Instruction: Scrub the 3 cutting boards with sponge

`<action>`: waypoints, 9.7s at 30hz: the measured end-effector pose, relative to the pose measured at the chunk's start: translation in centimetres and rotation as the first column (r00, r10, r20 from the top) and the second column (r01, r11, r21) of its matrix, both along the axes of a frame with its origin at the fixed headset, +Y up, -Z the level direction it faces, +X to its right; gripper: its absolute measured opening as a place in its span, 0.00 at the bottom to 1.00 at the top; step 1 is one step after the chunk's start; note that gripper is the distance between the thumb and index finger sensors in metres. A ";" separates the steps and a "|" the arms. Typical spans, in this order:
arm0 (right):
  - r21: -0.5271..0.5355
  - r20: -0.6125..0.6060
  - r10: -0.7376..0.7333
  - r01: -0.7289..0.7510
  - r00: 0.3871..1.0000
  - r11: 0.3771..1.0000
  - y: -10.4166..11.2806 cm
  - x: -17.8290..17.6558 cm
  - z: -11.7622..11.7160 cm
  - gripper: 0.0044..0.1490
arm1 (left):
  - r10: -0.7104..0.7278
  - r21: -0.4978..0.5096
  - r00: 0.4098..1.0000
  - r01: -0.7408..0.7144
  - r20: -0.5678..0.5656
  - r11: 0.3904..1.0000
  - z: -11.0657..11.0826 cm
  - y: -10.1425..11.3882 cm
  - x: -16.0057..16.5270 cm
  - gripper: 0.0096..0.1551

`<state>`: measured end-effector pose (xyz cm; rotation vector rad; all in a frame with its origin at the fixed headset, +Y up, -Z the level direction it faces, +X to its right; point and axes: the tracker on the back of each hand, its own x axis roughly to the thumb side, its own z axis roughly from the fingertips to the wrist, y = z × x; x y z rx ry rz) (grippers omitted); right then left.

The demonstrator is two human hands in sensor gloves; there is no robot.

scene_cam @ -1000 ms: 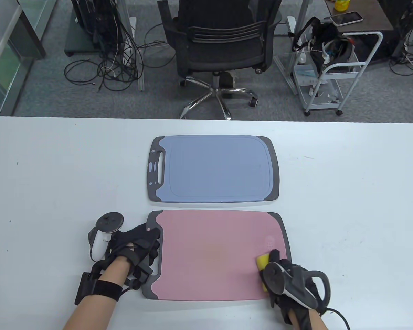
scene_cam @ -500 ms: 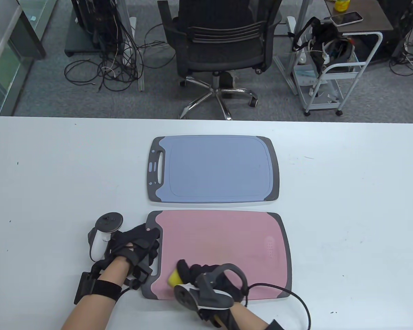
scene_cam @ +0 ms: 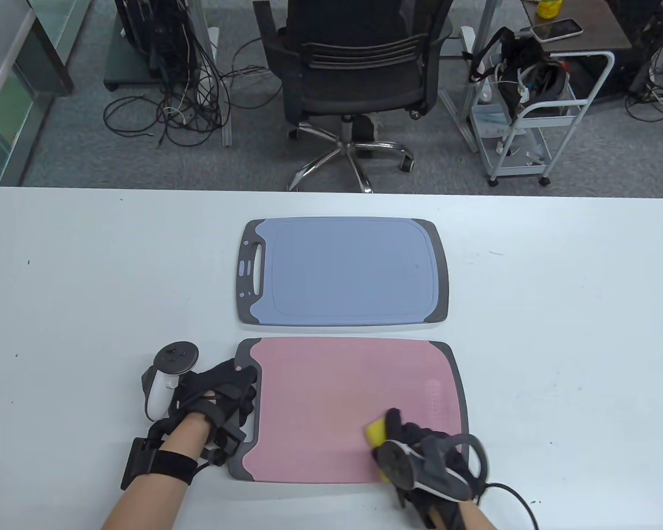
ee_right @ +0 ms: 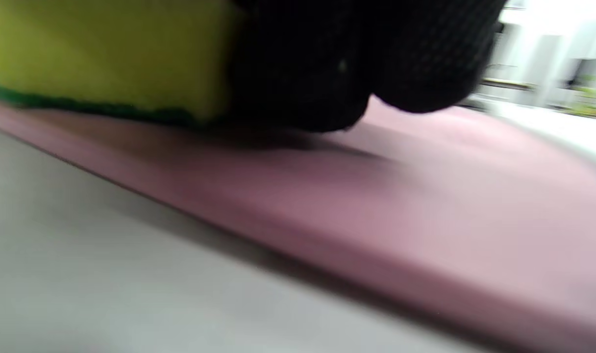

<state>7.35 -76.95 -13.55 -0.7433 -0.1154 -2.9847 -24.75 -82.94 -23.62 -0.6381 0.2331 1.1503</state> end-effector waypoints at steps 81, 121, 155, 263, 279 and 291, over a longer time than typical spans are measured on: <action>0.099 0.266 -0.236 0.218 0.935 0.971 5.2 5.1 -8.5 0.48 | -0.887 0.992 0.457 -0.124 0.068 0.012 9.7 6.4 7.3 0.23; -0.061 0.120 -0.082 0.090 0.989 0.994 2.7 -3.1 -6.7 0.47 | -0.901 0.995 0.431 -0.100 0.050 0.007 9.7 6.3 7.8 0.23; -0.107 0.479 0.029 0.026 0.877 0.994 0.6 11.7 -6.2 0.47 | -0.899 0.995 0.432 -0.092 0.073 0.037 9.2 6.4 7.9 0.23; -0.070 0.291 0.017 0.004 0.957 0.998 1.2 7.7 -1.3 0.47 | -0.897 0.996 0.433 -0.071 0.087 0.062 8.8 6.4 8.1 0.23; -0.022 -0.107 -0.020 0.018 0.994 1.000 3.0 -5.7 0.3 0.48 | -0.906 0.996 0.416 -0.068 0.073 0.049 8.9 6.5 8.3 0.23; -0.110 0.586 0.040 0.030 0.809 0.993 0.1 16.6 -1.0 0.47 | -0.907 0.995 0.411 -0.061 0.092 0.073 8.6 6.4 8.5 0.23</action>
